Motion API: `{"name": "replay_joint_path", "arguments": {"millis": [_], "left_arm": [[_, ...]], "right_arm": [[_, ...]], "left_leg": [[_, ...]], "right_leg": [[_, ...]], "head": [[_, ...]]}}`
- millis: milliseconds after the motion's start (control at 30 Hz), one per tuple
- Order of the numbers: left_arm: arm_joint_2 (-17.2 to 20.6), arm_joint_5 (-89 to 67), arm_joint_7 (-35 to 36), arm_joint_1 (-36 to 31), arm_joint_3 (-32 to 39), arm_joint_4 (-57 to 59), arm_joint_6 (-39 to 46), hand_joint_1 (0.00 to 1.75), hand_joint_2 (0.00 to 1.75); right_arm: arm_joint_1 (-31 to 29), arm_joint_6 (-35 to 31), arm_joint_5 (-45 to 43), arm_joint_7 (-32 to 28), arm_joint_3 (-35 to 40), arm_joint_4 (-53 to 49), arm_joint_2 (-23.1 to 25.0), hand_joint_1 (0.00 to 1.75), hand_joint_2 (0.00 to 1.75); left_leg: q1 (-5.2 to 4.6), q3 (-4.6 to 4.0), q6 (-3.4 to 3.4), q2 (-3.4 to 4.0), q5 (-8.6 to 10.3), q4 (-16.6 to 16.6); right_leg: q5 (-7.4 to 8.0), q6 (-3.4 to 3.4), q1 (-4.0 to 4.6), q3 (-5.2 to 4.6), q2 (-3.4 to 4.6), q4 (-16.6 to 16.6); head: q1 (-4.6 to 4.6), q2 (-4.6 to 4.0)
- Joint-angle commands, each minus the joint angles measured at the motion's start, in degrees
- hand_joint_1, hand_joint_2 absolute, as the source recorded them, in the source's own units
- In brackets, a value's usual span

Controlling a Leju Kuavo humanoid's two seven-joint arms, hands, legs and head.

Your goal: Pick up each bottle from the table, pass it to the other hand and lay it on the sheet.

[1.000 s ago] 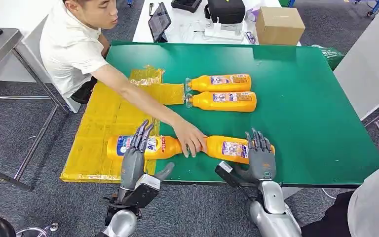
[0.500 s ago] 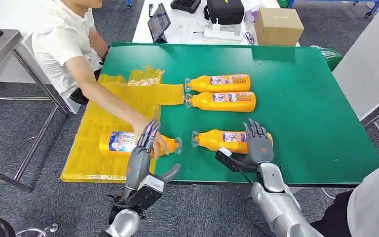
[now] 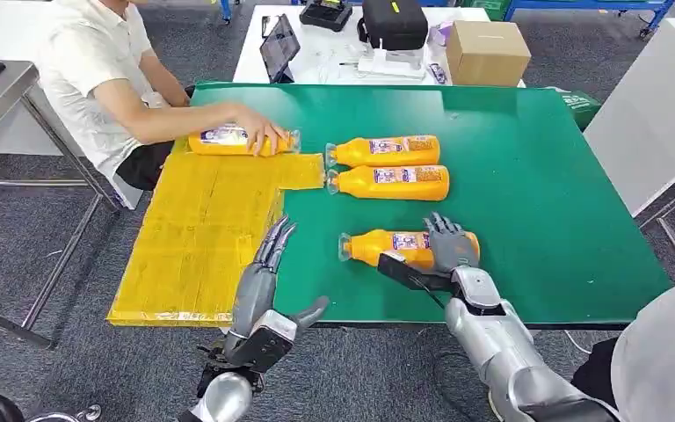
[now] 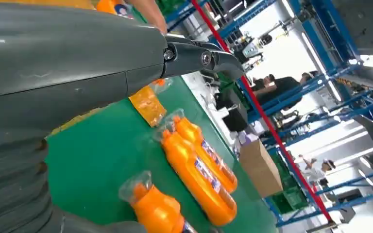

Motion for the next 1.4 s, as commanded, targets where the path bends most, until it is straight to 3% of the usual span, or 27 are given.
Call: {"name": "replay_joint_path", "arguments": {"millis": [33, 233, 500, 633, 767, 833, 867, 900, 1000, 1233, 1400], "left_arm": [[1.4, 0.7, 0.3, -2.8, -2.6, 3.9, -1.2, 0.00, 1.75], [1.4, 1.9, -0.4, -3.0, -3.2, 4.4, -2.2, 0.00, 1.75], [1.6, 2.0, -0.5, -2.6, -3.3, 3.9, -2.7, 0.00, 1.75], [0.8, 5.3, -1.1, -2.0, -2.1, 3.8, -3.4, 0.00, 1.75], [-2.3, 21.4, 1.0, 0.3, 3.1, 3.7, -9.2, 0.00, 1.75], [-2.0, 22.4, 0.6, 0.0, 2.9, 4.6, -9.3, 0.00, 1.75], [-3.1, 32.6, 3.9, 0.6, 5.3, 5.9, -13.1, 0.00, 1.75], [-3.2, 37.0, 4.9, 0.8, 5.9, 6.8, -14.2, 0.00, 1.75], [-2.5, 48.2, 4.7, 1.2, 6.3, 9.9, -14.0, 0.00, 1.75], [-0.5, 55.4, 3.4, 1.3, 2.8, 9.2, -12.3, 0.00, 1.75], [0.9, 54.0, 1.5, 0.8, -1.6, 7.2, -15.2, 0.00, 1.75]], "right_arm": [[2.3, 4.1, -0.9, -3.6, 5.6, 6.4, -2.5, 1.75, 1.75], [3.5, 5.3, -5.1, -9.7, 6.8, 5.8, -4.1, 1.75, 1.75], [5.3, 3.4, -8.0, -9.6, 6.3, 4.5, -3.8, 1.75, 1.75], [7.6, 3.8, -18.2, -17.0, 2.0, 1.5, -2.6, 1.75, 1.75], [12.0, -0.3, -28.0, -21.4, -1.4, -7.1, 0.2, 1.75, 1.75], [12.5, -0.1, -28.3, -20.8, -0.8, -8.7, 0.3, 1.75, 1.75], [13.9, -2.3, -32.0, -22.8, -1.7, -12.3, 1.2, 1.75, 1.75], [14.2, -3.0, -33.7, -23.9, -1.9, -13.6, 1.7, 1.75, 1.75], [15.4, -5.3, -40.0, -26.8, -1.2, -19.4, 3.4, 1.75, 1.75], [16.7, -8.3, -46.3, -27.8, 2.1, -27.7, 4.2, 1.75, 1.75], [16.6, -5.8, -49.3, -29.1, 5.3, -27.7, 6.1, 1.75, 1.75]], "left_leg": [[0.04, -0.18, 0.08, -0.18, 0.20, -0.1], [0.05, -0.08, 0.13, -0.31, 0.21, -0.1], [0.09, -0.20, 0.17, -0.35, 0.34, -0.3], [0.09, -0.04, 0.12, -0.29, 0.20, -0.2], [0.12, 0.07, 0.11, -0.11, 0.12, -0.1], [0.12, 0.17, 0.06, 0.06, 0.02, -0.1], [0.14, 0.07, 0.08, 0.04, 0.11, -0.2], [0.10, 0.14, 0.05, 0.17, 0.04, -0.1], [0.11, 0.16, 0.03, 0.24, 0.04, -0.1], [0.11, -0.41, 0.07, 0.24, 0.11, -0.1], [0.09, -0.81, 0.15, 0.17, 0.14, -0.1]], "right_leg": [[0.13, -0.13, 0.07, -0.05, -0.32, -0.1], [0.12, -0.08, 0.08, 0.17, -0.39, -0.2], [0.25, -0.17, 0.14, 0.07, -0.51, -0.4], [0.14, -0.09, 0.12, 0.21, -0.37, -0.3], [0.11, -0.08, 0.15, 0.28, -0.20, -0.3], [0.09, -0.05, 0.14, 0.34, -0.02, -0.2], [0.17, -0.12, 0.17, 0.26, -0.08, -0.3], [0.16, -0.09, 0.13, 0.76, 0.14, -0.2], [0.16, -0.07, 0.13, 0.70, 0.25, -0.2], [0.17, -0.08, 0.15, 0.19, 0.24, -0.1], [0.14, -0.10, 0.12, -0.08, 0.17, -0.1]], "head": [[0.02, 0.00], [0.02, 0.00], [0.02, 0.00], [0.02, 0.00], [0.07, 0.00], [0.07, 0.00], [0.07, 0.00], [0.04, 0.00], [0.07, 0.00], [0.02, 0.00], [0.02, 0.00]]}}
